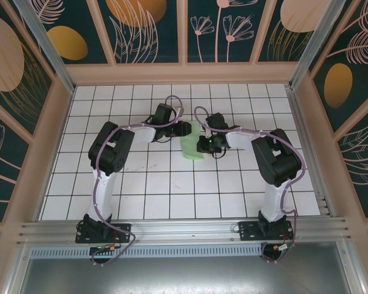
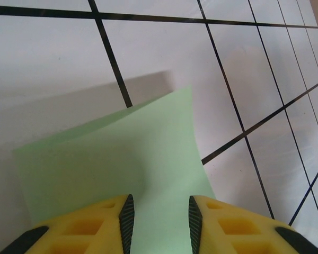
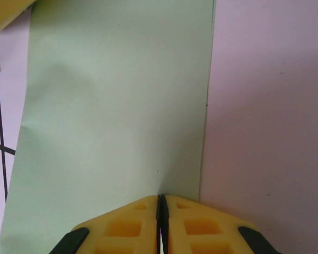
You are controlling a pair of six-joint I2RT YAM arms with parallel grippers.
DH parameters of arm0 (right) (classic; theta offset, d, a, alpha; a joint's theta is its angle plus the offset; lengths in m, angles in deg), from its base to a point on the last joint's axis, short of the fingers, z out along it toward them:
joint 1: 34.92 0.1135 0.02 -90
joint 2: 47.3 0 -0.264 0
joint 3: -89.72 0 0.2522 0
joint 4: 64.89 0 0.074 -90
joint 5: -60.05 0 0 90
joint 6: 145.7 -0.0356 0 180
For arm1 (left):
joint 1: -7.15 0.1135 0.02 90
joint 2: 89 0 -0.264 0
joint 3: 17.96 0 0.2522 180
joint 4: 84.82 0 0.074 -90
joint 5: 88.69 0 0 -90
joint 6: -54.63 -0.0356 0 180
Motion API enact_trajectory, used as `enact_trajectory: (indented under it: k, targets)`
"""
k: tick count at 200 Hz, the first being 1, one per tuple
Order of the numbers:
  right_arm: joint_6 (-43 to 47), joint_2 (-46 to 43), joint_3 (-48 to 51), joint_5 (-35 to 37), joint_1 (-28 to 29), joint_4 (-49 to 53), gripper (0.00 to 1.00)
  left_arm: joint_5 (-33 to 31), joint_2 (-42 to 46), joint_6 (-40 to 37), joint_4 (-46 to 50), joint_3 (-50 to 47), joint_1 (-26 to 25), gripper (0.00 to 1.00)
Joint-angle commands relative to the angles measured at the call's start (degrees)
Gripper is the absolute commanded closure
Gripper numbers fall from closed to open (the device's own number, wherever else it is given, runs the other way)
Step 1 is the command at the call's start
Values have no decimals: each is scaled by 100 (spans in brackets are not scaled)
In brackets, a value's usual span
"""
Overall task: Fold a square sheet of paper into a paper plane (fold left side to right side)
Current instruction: First fold the square sheet of paper in half at the center of the table.
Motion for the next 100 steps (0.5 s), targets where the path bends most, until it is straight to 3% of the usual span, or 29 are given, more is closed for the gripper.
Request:
enact_trajectory:
  k: [1,100]
  targets:
    - [159,413,208,492,62,967,86,-232,-141,-126,83,40,129,63]
    - [194,417,278,490,71,1012,86,-343,-584,-67,287,820,428,60]
